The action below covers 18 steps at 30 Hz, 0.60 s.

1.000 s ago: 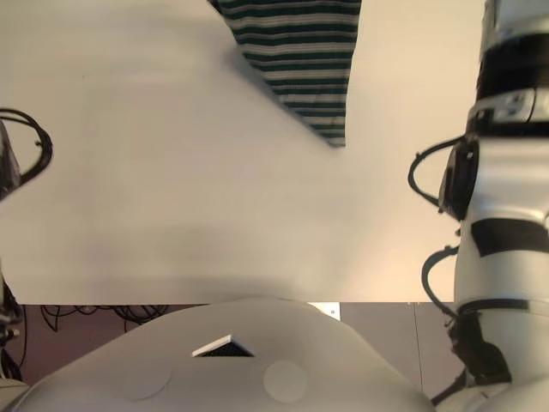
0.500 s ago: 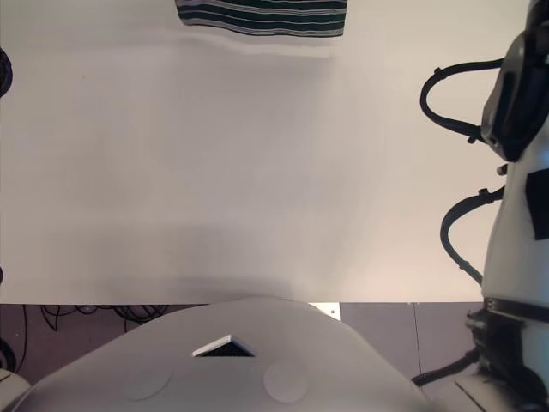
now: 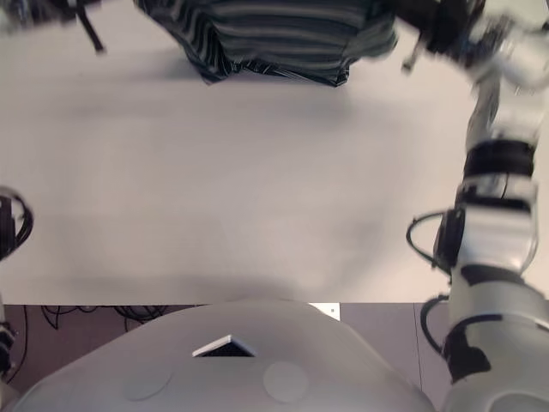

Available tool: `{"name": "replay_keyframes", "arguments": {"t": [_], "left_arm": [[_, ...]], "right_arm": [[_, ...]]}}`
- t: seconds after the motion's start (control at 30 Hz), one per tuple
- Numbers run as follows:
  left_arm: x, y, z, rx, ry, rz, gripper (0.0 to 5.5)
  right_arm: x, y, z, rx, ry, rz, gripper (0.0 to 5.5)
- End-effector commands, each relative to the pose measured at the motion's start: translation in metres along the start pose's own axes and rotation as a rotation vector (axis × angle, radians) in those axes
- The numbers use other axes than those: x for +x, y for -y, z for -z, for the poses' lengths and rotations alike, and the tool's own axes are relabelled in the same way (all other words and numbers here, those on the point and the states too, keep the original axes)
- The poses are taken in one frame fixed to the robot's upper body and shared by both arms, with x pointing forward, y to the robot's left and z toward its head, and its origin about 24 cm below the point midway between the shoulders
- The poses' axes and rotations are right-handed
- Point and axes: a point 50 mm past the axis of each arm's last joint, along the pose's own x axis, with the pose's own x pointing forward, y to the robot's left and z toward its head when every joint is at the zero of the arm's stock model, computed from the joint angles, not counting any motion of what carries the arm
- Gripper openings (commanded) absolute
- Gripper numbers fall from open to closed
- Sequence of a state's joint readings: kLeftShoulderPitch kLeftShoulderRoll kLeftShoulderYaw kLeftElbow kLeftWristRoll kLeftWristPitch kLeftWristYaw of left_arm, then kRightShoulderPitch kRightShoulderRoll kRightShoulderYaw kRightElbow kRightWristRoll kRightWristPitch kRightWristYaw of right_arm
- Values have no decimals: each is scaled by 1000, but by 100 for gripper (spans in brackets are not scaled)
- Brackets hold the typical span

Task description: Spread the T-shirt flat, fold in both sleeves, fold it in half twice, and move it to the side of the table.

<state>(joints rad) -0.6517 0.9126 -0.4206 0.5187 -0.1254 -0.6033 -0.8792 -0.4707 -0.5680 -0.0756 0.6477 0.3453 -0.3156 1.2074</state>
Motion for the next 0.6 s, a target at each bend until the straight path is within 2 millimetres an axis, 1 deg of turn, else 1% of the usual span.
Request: {"name": "replay_keyframes", "arguments": {"t": [0.03,0.1,0.17,0.23,0.3,0.43,0.57,0.6], "left_arm": [[-81,176,-113,-501,391,869,0],[-84,192,-107,-538,312,910,0],[-82,206,-102,-559,234,919,0],[-79,214,-95,-541,154,895,0],[-78,215,-90,-517,94,872,0],[-76,214,-87,-482,26,816,0],[-76,213,-93,-523,18,775,0],[-75,211,-95,-531,18,756,30]], "right_arm": [[-92,-143,5,246,-136,-533,3],[-99,-154,6,270,-188,-558,3],[-102,-169,6,284,-234,-598,3],[-102,-179,4,282,-249,-609,3],[-101,-183,-1,274,-247,-592,3],[-100,-185,-9,262,-238,-536,3],[-106,-194,-12,311,-343,-486,3],[-107,-196,-13,315,-366,-485,0]]}}
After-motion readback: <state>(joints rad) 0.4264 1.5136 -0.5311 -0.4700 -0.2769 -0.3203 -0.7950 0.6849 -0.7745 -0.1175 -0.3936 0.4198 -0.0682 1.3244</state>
